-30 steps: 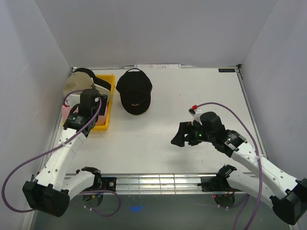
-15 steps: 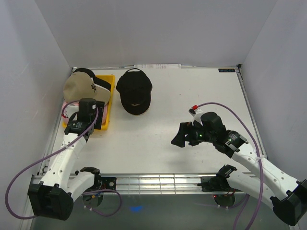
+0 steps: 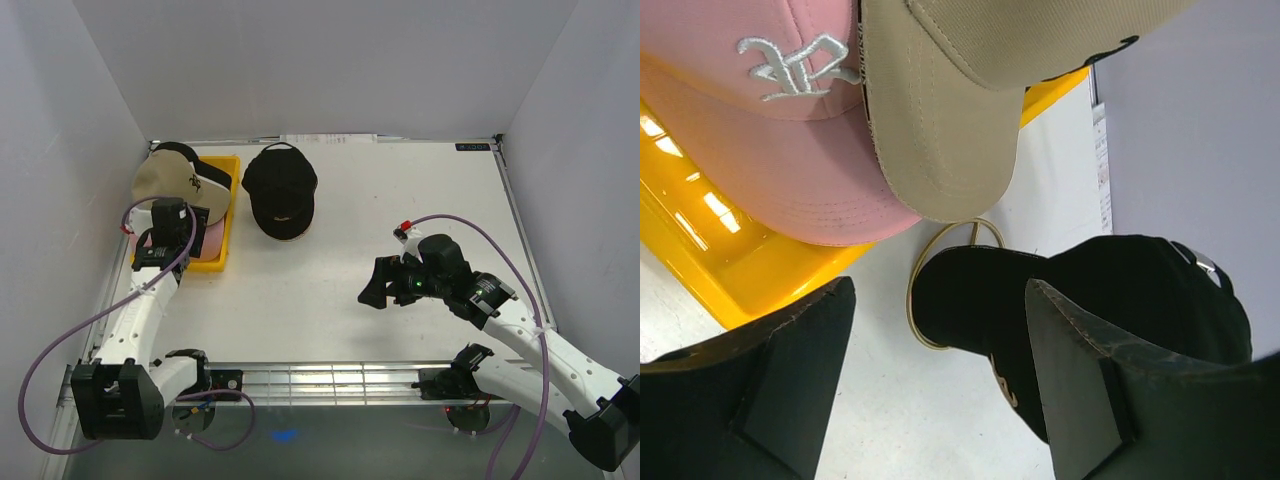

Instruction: Stack the hats

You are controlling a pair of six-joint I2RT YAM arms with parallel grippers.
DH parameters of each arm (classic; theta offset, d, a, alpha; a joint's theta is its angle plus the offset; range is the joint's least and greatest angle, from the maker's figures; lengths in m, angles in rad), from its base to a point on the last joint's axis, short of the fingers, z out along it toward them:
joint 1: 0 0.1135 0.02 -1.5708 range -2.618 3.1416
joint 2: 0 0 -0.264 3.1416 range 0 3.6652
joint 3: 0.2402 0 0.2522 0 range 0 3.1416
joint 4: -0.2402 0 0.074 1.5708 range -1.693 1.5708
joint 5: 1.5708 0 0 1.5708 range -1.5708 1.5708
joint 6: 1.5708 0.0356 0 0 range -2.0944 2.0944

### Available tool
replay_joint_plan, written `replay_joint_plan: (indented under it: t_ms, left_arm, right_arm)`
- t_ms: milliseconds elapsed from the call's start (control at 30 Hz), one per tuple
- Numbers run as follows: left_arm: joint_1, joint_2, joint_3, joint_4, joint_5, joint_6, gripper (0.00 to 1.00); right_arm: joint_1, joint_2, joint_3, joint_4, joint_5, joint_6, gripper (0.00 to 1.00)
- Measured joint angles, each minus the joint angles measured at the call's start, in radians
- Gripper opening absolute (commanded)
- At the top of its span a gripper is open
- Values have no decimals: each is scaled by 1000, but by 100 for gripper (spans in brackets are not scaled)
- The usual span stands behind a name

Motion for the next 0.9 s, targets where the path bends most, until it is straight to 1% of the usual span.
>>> replay_joint_plan:
  t_ms: [200,367,567,900]
  left_arm:
    - [72,31,-13,70,85,61,79]
    - [115,53,-20,109,125,102,79]
    - [141,90,-20,165,174,139,79]
    - [151,120,-46,220,209,165,78]
  right_arm:
    - [0,0,0,-4,0,0,93]
    - [0,0,0,-4,0,-1,93]
    - [0,2,0,-4,1,-4,93]
    - [0,3,0,-4,6,-8,93]
